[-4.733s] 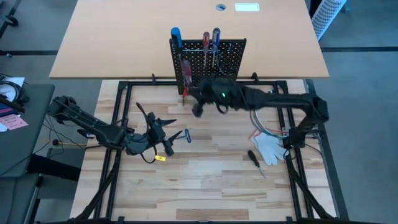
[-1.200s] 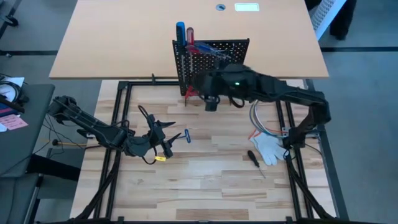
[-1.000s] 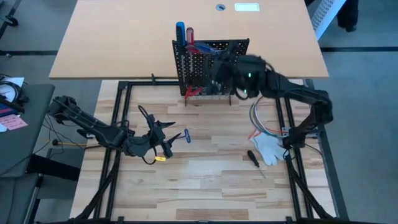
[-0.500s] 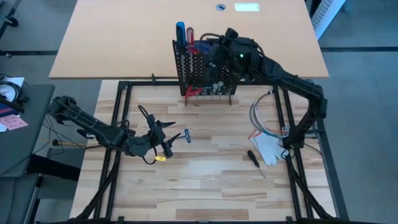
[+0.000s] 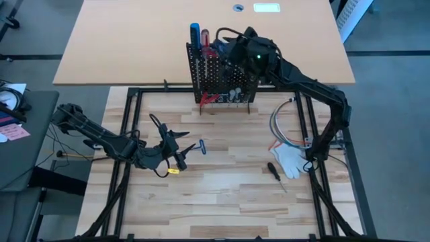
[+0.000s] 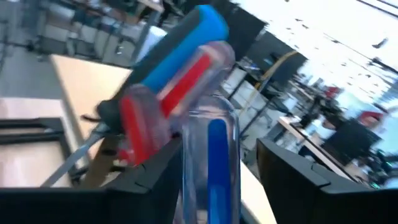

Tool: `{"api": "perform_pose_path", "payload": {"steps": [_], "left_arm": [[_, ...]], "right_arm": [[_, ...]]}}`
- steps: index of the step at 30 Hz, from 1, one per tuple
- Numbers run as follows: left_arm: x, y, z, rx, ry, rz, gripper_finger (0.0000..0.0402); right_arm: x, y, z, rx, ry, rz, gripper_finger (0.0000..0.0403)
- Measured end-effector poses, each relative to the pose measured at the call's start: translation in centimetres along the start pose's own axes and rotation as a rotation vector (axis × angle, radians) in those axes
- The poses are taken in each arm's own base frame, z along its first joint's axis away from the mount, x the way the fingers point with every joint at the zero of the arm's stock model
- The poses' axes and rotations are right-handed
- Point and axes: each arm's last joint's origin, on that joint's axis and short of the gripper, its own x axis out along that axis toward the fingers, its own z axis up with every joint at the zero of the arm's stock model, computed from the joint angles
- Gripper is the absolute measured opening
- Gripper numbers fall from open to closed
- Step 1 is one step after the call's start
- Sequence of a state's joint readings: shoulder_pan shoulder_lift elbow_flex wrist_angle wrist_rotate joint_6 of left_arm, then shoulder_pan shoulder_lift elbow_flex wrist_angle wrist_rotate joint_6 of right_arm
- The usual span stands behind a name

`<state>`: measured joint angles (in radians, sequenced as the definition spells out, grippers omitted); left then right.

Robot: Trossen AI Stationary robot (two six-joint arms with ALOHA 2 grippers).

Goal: Hang tools onto peg board
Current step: Adjust the transparent screwdrivers on the pegboard

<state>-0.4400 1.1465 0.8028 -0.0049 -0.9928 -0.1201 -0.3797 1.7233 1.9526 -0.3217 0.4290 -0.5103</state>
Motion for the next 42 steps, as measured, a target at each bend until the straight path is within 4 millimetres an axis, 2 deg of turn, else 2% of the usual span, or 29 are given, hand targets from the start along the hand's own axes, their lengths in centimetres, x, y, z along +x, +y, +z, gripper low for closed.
{"api": "perform_pose_path", "payload": {"steps": [9,17,23,34,42], "left_arm": [[0.0,0.0,-0.1,-0.006,0.004,-0.001,0.0234],[0.0,0.0,-0.1,-0.009,0.005,-0.001,0.0234],[0.0,0.0,-0.1,-0.007,0.006,-0.001,0.0234],[0.0,0.0,-0.1,-0.01,0.007,-0.002,0.0234],[0.0,0.0,-0.1,-0.009,0.008,-0.002,0.0234]], "right_arm": [[-0.6,-1.1,0.2,0.046,0.061,-0.178,0.0181],[-0.8,-1.1,0.2,0.049,0.111,-0.269,0.0172],[-0.9,-1.2,0.2,0.043,0.128,-0.296,0.017],[-2.0,-1.5,1.8,0.072,0.076,-0.294,0.0153],[-2.5,-2.7,2.6,0.18,0.034,-0.321,0.0148]]}}
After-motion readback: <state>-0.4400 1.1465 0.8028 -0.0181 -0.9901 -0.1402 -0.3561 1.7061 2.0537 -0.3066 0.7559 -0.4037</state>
